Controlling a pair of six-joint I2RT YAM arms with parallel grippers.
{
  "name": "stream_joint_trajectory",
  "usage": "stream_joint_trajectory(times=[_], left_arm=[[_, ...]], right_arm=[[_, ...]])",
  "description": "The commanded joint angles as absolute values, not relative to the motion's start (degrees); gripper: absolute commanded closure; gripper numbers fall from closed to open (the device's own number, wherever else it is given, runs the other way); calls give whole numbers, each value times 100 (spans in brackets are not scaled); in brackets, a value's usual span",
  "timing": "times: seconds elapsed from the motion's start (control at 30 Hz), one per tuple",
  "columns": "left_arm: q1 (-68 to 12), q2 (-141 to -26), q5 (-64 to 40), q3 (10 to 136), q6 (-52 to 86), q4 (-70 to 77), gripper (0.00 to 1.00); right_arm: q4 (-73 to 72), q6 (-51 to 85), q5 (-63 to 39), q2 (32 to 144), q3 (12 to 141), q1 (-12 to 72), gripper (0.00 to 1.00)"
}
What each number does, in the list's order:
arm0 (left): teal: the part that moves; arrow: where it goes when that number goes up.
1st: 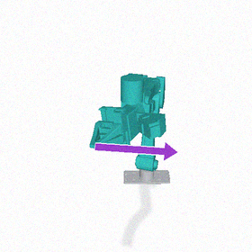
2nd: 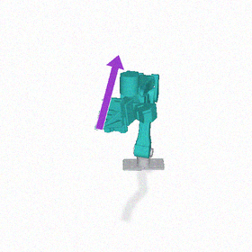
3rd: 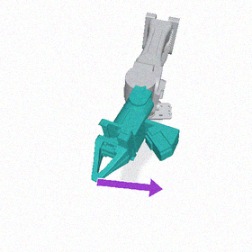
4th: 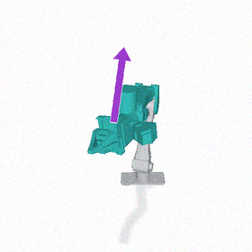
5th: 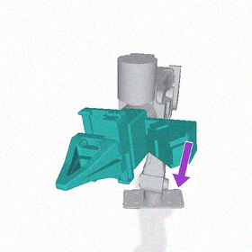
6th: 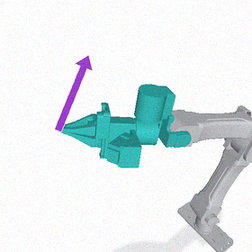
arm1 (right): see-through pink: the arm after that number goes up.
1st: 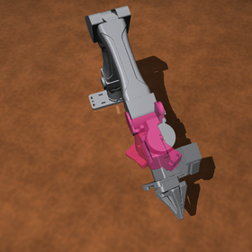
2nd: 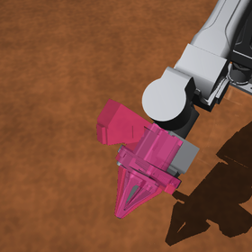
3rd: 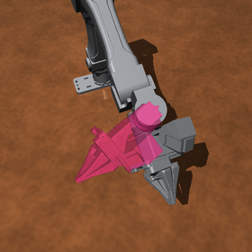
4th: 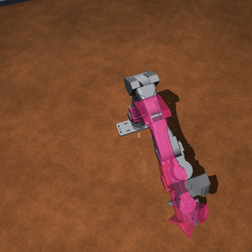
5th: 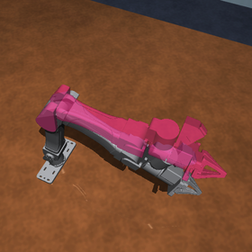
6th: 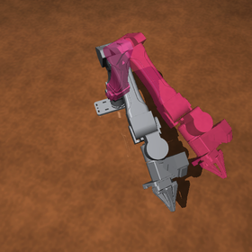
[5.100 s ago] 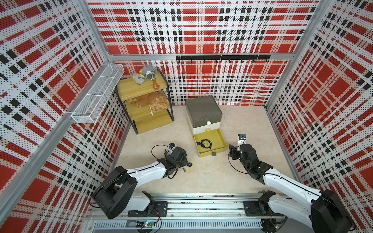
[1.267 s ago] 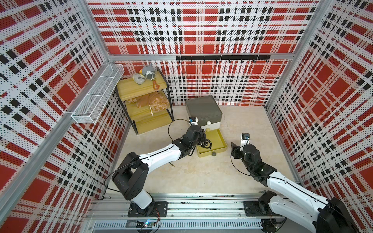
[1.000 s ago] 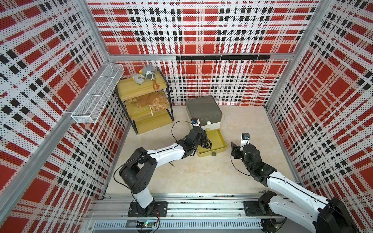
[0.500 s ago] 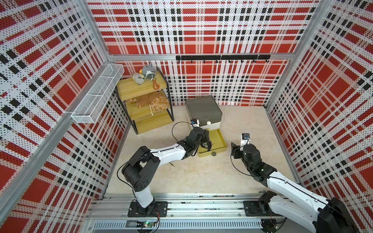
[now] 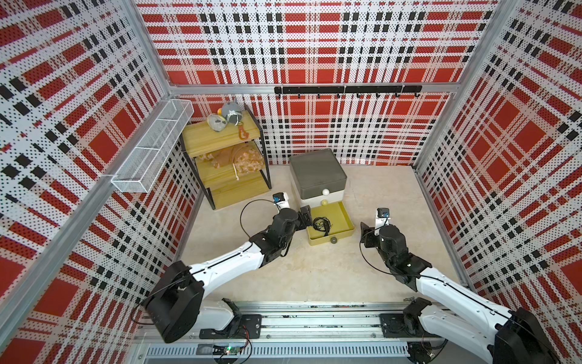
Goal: Place the wired earphones into the drawer by color
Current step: Place the wired earphones in the drawer, then pick up the wired earphones from the center of the board.
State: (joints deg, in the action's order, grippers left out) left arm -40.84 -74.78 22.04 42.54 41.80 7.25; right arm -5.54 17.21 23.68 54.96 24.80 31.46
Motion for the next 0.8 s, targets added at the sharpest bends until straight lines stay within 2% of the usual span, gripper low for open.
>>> stream_joint_trajectory(times=[0.0, 0.33, 0.77], left_arm=[[-3885, -7044, 2491, 3884, 4302, 48, 7], [-3078, -6166, 2725, 2905, 4555, -598, 7], [-2321, -6943, 2251, 2830, 4195, -653, 14]], right_arm=[[-622, 1721, 2343, 5539, 2408, 3112, 29], [-637, 1714, 2329, 5611, 2417, 3117, 29], [-624, 1714, 2320, 5599, 2425, 3120, 29]])
